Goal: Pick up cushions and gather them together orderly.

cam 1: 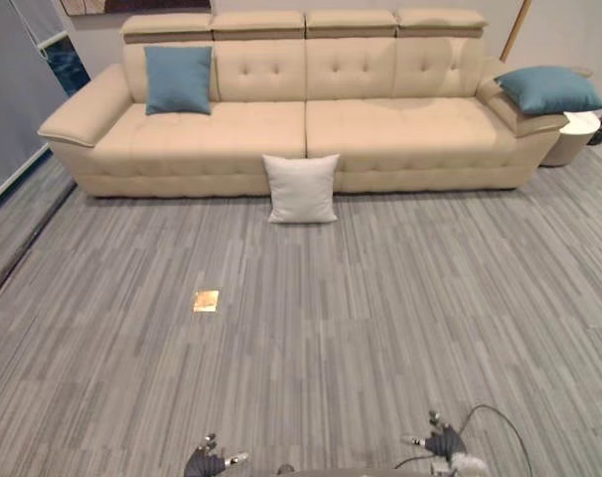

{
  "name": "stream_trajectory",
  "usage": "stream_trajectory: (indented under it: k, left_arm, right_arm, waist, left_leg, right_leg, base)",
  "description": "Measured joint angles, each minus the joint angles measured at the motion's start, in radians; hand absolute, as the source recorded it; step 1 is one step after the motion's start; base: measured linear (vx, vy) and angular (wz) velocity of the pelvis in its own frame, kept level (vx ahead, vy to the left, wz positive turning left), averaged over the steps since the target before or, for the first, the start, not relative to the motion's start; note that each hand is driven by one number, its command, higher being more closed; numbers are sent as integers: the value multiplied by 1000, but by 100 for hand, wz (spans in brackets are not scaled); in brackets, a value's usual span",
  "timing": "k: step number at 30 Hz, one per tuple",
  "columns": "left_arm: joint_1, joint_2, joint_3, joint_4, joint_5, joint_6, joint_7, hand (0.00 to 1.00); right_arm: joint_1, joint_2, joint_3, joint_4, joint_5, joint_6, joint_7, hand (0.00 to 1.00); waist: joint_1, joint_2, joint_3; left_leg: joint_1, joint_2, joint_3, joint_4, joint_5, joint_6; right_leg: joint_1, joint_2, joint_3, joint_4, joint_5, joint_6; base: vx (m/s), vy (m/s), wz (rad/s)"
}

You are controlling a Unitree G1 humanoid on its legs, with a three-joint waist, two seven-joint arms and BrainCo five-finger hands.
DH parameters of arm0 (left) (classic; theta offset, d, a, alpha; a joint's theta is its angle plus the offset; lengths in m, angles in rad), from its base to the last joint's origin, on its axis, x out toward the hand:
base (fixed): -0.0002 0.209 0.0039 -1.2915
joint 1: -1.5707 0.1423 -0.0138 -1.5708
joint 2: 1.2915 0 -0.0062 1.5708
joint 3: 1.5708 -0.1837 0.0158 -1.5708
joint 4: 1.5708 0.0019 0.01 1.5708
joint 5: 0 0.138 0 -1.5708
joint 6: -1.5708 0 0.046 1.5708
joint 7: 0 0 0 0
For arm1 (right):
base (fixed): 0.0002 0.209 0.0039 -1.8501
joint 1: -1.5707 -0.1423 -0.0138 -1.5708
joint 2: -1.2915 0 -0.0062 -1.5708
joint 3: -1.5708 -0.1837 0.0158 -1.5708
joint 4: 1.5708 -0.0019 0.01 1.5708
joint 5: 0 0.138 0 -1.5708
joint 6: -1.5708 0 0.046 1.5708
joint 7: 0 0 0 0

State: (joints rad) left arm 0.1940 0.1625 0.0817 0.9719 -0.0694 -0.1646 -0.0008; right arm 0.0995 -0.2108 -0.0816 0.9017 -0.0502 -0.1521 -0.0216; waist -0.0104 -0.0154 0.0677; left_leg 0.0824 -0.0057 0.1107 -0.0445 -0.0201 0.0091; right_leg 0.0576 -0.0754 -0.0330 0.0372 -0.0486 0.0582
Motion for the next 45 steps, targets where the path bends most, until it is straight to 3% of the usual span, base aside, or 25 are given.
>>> stream_trajectory:
  k: [11, 17, 19, 20, 22, 24, 25, 26, 27, 30, 33, 34, 36, 37, 38, 39, 40, 41, 43, 45]
  left_arm:
    - [1, 17, 0, -60, 0, -18, -1, 0]
    - [-1, 16, -1, -63, -6, -18, 0, 0]
    - [1, 17, 0, -73, -12, -18, 1, 0]
    - [0, 17, 0, -85, -20, -18, 2, 0]
    - [1, 18, 0, -109, -37, -18, 2, 0]
    - [-4, 20, -2, -122, -48, -17, 2, 0]
    - [-8, 21, -3, -122, -50, -17, 4, 0]
    - [-11, 30, -9, -122, -56, -17, 6, 0]
    - [-25, 41, -16, -124, -56, -16, 9, 0]
    - [-46, 64, -33, -134, -57, -15, 25, 0]
    - [-111, 70, -35, -138, -57, -16, 28, 0]
    - [-128, 68, -44, -138, -56, -18, 28, 0]
    - [-135, 64, -52, -137, -54, -19, 27, 0]
    - [-135, 52, -50, -132, -54, -19, 28, 0]
    - [-131, 45, -51, -129, -54, -19, 26, 0]
    - [-134, 44, -49, -116, -54, -18, 26, 0]
    - [-123, 37, -35, -114, -53, -17, 26, 0]
    - [-112, 35, -29, -111, -54, -17, 26, 0]
    - [-112, 32, -28, -112, -54, -15, 26, 0]
    - [-112, 13, -20, -133, -54, -18, 25, 0]
  right_arm:
    - [1, -17, 3, -8, -29, 1, 6, 0]
    - [-15, -11, 2, -3, 13, 4, 4, 0]
    - [-29, -7, 2, -3, 25, 4, 4, 0]
    - [-46, -1, -1, 0, 45, 4, 3, 0]
    - [-74, 12, -1, 19, 56, 5, 2, 0]
    - [-73, 24, -1, 24, 67, 5, 2, 0]
    - [-75, 27, 0, 23, 73, 5, 1, 0]
    - [-82, 34, 3, 22, 82, 6, 1, 0]
    - [-84, 42, 3, 23, 87, 6, 1, 0]
    - [-93, 41, 21, 22, 89, 6, 0, 0]
    - [-100, 32, 23, 16, 89, 5, -3, 0]
    - [-99, 28, 22, 14, 89, 5, -4, 0]
    - [-72, 27, 22, -4, 89, 6, -7, 0]
    - [-50, 23, 19, -30, 89, 6, -7, 0]
    - [-53, 21, 19, -38, 89, 6, -7, 0]
    - [-55, 23, 22, -54, 88, 6, -3, 0]
    - [-61, 24, 26, -74, 89, 6, 1, 0]
    - [-75, 26, 34, -73, 90, 5, -3, 0]
    - [-79, 32, 44, -78, 93, 3, -12, 0]
    - [-76, 49, 41, -121, 102, 1, -28, 0]
  waist:
    - [-6, 13, 9]
    - [-3, 1, 29]
    - [0, -9, 36]
    - [2, -3, 43]
    - [7, -20, 61]
    - [24, -30, 79]
    - [27, -29, 88]
    - [24, -26, 107]
    - [18, -19, 126]
    - [19, -12, 141]
    - [-21, -11, 170]
    - [-39, -10, 180]
    - [-44, -18, 175]
    - [-63, -8, 173]
    - [-61, 18, 172]
    - [-58, 28, 173]
    - [-54, 45, 182]
    - [-36, 56, 190]
    - [-9, 36, 202]
    - [13, -6, 209]
  left_leg:
    - [18, 4, 1, -25, -1, -1]
    - [-23, -10, 15, -22, -4, -5]
    - [-52, -12, 34, -3, -18, 13]
    - [-77, -13, 47, 38, -42, 17]
    - [-125, -13, 71, 136, -105, 26]
    - [-158, -11, 84, 265, -211, 40]
    - [-152, -11, 83, 284, -230, 48]
    - [-133, -11, 75, 310, -258, 63]
    - [-98, -6, 71, 320, -281, 76]
    - [-40, 8, 54, 298, -302, 67]
    - [53, 19, -13, 211, -309, 52]
    - [98, 24, -40, 175, -311, 35]
    - [153, 28, -69, 180, -337, -15]
    - [157, 52, -83, 260, -362, -65]
    - [111, 84, -64, 380, -355, -103]
    - [37, 113, -26, 543, -304, -179]
    - [-67, 172, 9, 806, -136, -179]
    - [-152, 230, 33, 1030, -149, -150]
    - [-230, 246, 61, 1177, -184, -94]
    - [-373, 229, 133, 1146, -229, -31]
  right_leg:
    - [6, 1, -21, 4, -6, 3]
    - [-52, -14, -21, 35, -46, 13]
    - [-78, -21, -19, 38, -51, 15]
    - [-95, -30, -20, 57, -62, 32]
    - [-138, -48, -15, 124, -98, 60]
    - [-185, -81, -19, 284, -141, 137]
    - [-218, -89, -24, 376, -138, 132]
    - [-313, -112, -49, 609, -106, 122]
    - [-395, -120, -78, 737, -125, 94]
    - [-456, -95, -171, 658, -164, 62]
    - [-499, -37, -228, 387, -98, 34]
    - [-515, -16, -251, 294, -40, 22]
    - [-540, -14, -249, 280, 25, -49]
    - [-543, -15, -247, 375, 79, -117]
    - [-537, -9, -271, 422, 20, -129]
    - [-521, 1, -275, 441, -28, -131]
    - [-450, 34, -277, 409, -68, -137]
    - [-350, 80, -265, 347, -82, -146]
    - [-216, 103, -226, 272, -88, -152]
    - [-28, 85, -184, 138, -89, -153]
  base:
    - [-8, -10, 0]
    - [-101, -15, -3]
    - [-44, 40, -17]
    - [12, 58, -22]
    - [51, 55, -24]
    - [98, 91, -27]
    - [167, 141, -5]
    - [208, 118, 5]
    - [279, 143, 4]
    - [334, 92, 9]
    - [562, -5, 76]
    - [631, -73, 85]
    - [692, -126, 87]
    - [759, -172, 64]
    - [925, -246, 49]
    - [630, -189, 7]
    - [845, -255, -16]
    - [708, -193, -34]
    - [817, -143, -32]
    - [779, -68, -19]
